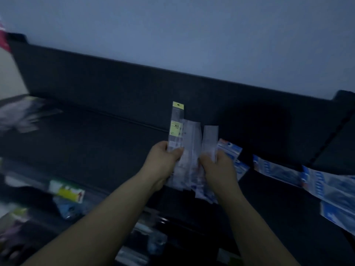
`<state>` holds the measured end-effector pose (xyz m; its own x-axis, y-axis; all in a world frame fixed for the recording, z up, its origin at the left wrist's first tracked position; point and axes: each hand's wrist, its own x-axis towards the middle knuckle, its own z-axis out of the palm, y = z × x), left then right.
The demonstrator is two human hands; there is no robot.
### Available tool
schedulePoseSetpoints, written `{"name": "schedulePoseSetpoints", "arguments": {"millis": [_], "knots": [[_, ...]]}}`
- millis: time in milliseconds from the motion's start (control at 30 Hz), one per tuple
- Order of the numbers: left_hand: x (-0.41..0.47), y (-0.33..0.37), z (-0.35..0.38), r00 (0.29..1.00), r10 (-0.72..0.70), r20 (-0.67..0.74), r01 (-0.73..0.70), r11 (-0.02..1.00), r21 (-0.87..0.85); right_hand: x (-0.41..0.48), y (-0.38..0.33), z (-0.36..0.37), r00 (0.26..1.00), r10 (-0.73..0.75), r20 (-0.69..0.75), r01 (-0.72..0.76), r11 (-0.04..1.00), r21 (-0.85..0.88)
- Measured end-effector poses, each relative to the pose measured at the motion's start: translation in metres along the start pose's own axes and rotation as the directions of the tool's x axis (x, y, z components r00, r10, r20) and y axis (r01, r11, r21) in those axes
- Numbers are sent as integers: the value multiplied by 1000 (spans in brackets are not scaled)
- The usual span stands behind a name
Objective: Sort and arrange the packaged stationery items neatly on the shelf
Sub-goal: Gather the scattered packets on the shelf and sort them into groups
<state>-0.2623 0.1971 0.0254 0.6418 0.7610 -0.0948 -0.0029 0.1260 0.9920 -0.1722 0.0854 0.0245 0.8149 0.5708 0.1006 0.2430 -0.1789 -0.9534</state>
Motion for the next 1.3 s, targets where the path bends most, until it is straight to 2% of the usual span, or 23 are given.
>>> {"name": "schedulePoseSetpoints", "arguments": {"millis": [167,333,533,800,1067,1300], "knots": [[-6,5,-63,987,25,-157,-30,999,-28,-5,-28,61,991,-64,119,65,998,-8],[-8,17,-143,953,74,-293,-65,997,39,-13,-58,132,947,-47,316,13,994,107],[-1,33,-252,910,117,-397,-77,990,115,-14,-92,240,907,-92,411,17,983,184],[36,52,-391,888,93,-451,-7,982,189,-4,-128,383,888,-128,441,58,984,168],[90,66,-463,860,98,-500,72,948,310,42,-144,469,902,-54,428,7,994,111],[137,58,-488,830,99,-549,167,895,414,83,-143,514,904,-127,408,181,979,-95]]}}
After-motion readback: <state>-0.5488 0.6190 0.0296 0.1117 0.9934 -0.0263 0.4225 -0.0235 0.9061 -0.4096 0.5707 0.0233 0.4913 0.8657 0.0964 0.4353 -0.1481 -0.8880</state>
